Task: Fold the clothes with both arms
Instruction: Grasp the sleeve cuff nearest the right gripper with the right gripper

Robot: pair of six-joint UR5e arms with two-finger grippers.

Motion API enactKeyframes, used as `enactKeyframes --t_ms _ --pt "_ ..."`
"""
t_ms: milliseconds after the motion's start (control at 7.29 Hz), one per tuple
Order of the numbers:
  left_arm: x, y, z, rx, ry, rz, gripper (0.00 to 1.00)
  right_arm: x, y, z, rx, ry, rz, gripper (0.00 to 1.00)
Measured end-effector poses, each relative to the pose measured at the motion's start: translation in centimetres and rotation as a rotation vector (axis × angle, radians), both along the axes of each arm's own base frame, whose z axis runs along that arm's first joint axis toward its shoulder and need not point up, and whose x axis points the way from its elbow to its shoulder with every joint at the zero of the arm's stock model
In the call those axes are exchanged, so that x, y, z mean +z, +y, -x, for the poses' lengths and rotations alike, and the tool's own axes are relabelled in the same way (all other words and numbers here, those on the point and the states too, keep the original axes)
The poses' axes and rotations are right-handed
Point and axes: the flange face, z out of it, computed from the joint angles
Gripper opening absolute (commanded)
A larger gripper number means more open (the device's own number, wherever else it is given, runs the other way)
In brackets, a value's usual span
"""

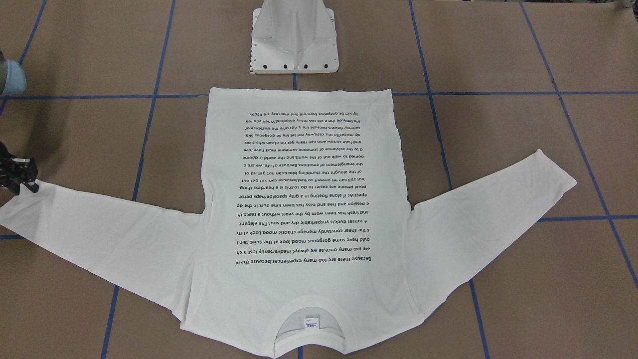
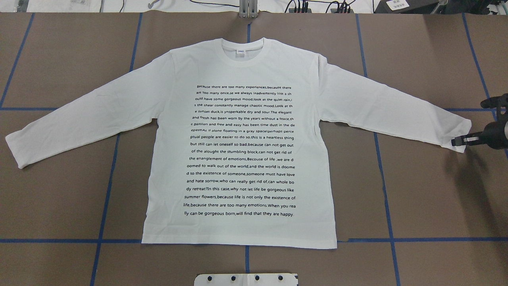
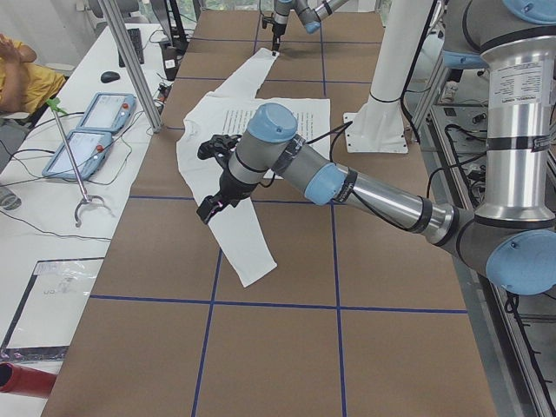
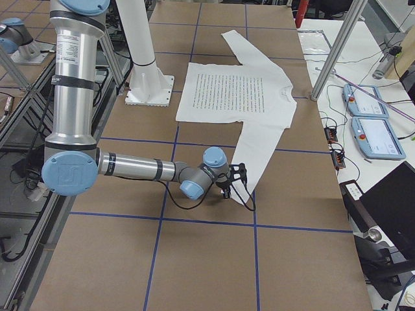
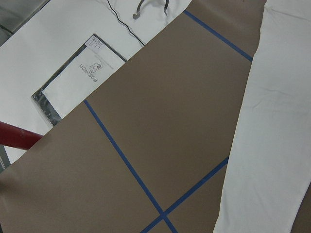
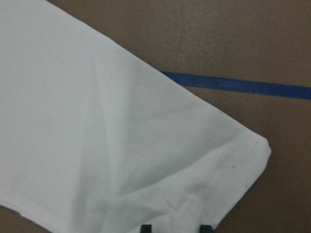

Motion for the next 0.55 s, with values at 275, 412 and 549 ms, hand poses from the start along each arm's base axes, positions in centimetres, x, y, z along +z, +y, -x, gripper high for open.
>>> enactKeyframes --t_ms 275,412,549 --pt "0.0 0.0 0.1 -0.003 -0.001 0.0 1.0 -1.8 -0.4 0.1 -0.006 -0.02 -0.03 0.0" --pt "0.1 0.0 0.1 -0.004 -0.002 0.001 1.0 -3.1 -0.7 -0.3 0.001 -0.033 -0.049 0.0" --pt "0.1 0.0 0.1 -0.004 -0.002 0.002 1.0 -4.5 -1.3 -1.5 0.027 -0.045 -0.069 0.0"
